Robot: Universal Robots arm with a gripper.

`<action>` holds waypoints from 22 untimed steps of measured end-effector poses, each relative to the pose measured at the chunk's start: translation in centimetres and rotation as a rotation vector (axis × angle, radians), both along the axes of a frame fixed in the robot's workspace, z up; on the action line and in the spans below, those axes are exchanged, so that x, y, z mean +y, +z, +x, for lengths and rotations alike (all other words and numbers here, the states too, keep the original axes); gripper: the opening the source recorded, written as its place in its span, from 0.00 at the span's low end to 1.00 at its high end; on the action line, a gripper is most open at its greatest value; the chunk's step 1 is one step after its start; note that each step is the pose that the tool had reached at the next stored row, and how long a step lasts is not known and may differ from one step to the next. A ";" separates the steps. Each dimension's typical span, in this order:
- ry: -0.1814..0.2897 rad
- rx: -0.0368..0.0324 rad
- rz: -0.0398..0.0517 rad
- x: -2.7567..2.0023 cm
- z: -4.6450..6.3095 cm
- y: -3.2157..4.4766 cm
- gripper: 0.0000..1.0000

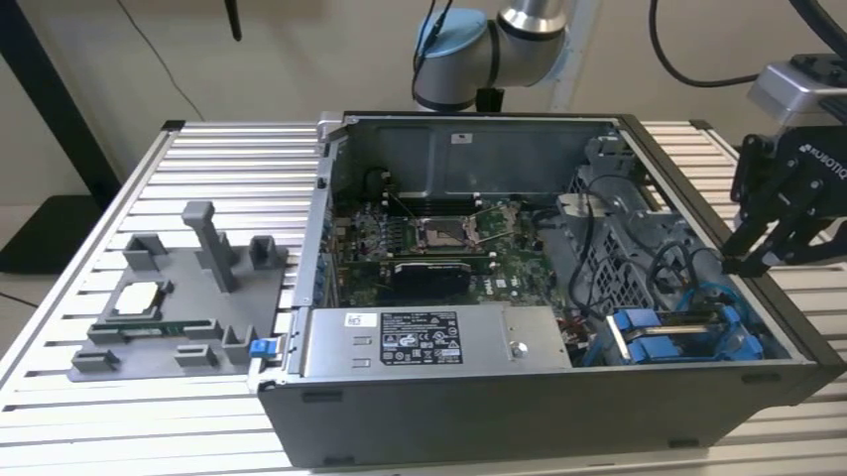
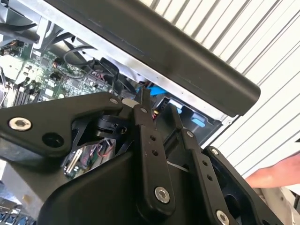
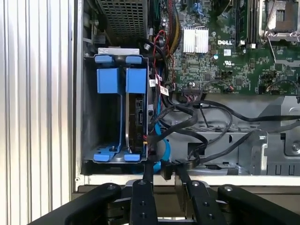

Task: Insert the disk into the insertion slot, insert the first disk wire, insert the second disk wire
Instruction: 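Insert the second disk wire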

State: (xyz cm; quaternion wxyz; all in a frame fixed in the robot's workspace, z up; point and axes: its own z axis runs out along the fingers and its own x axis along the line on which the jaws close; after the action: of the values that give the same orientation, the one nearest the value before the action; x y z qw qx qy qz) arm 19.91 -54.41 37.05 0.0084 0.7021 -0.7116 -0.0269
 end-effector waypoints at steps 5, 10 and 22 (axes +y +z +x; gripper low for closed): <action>0.000 0.0000 -0.0002 0.00 0.0 -0.21 1.00; 0.000 0.0000 0.0000 0.00 -0.1 -0.25 1.00; 0.000 0.0000 -0.0001 -0.01 -0.4 -0.28 1.00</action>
State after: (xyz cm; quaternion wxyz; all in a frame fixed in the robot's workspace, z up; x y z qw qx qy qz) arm 19.56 -54.43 36.76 0.0084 0.7021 -0.7115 -0.0269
